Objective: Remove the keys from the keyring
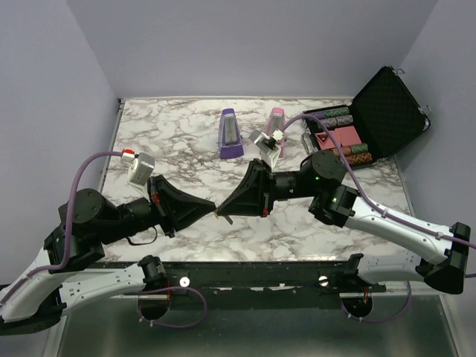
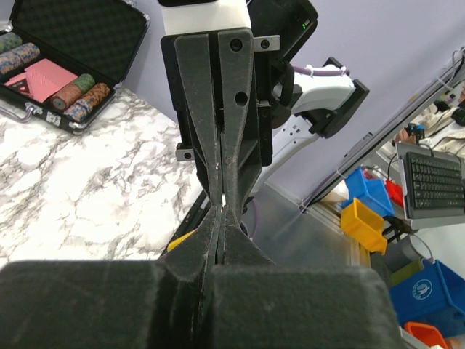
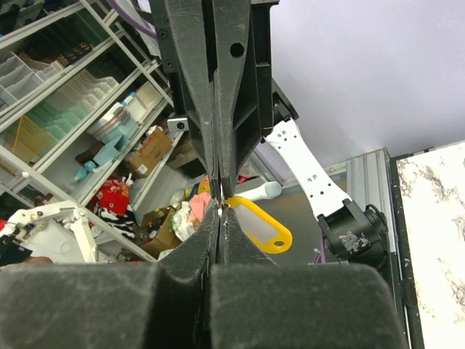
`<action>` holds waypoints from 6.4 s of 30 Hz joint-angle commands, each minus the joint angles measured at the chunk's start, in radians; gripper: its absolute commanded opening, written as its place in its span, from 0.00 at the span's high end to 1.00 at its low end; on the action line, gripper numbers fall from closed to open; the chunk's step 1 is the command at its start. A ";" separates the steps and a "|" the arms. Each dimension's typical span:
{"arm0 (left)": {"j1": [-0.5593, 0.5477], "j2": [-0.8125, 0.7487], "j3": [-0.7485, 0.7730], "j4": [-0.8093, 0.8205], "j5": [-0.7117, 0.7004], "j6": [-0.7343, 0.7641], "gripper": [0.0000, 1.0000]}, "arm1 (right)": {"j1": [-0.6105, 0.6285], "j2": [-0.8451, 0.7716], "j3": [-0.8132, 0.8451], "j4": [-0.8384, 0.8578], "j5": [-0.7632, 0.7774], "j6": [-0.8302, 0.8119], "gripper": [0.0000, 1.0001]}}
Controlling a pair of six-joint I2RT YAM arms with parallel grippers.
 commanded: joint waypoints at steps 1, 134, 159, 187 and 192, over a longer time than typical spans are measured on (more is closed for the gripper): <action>-0.001 -0.006 0.042 -0.125 0.035 0.035 1.00 | 0.003 0.018 0.045 -0.028 0.075 0.014 0.99; 0.001 -0.285 -0.254 0.191 -0.222 -0.058 0.64 | 0.004 0.204 0.049 0.292 0.008 0.130 0.99; 0.001 -0.265 -0.259 0.174 -0.219 -0.052 0.94 | 0.004 0.236 0.063 0.292 -0.003 0.122 0.99; 0.001 -0.003 0.049 -0.227 0.050 0.144 1.00 | 0.004 0.239 0.158 -0.030 -0.053 -0.031 0.99; 0.001 0.040 0.082 -0.274 0.102 0.163 1.00 | 0.003 0.244 0.180 -0.080 -0.056 -0.056 0.99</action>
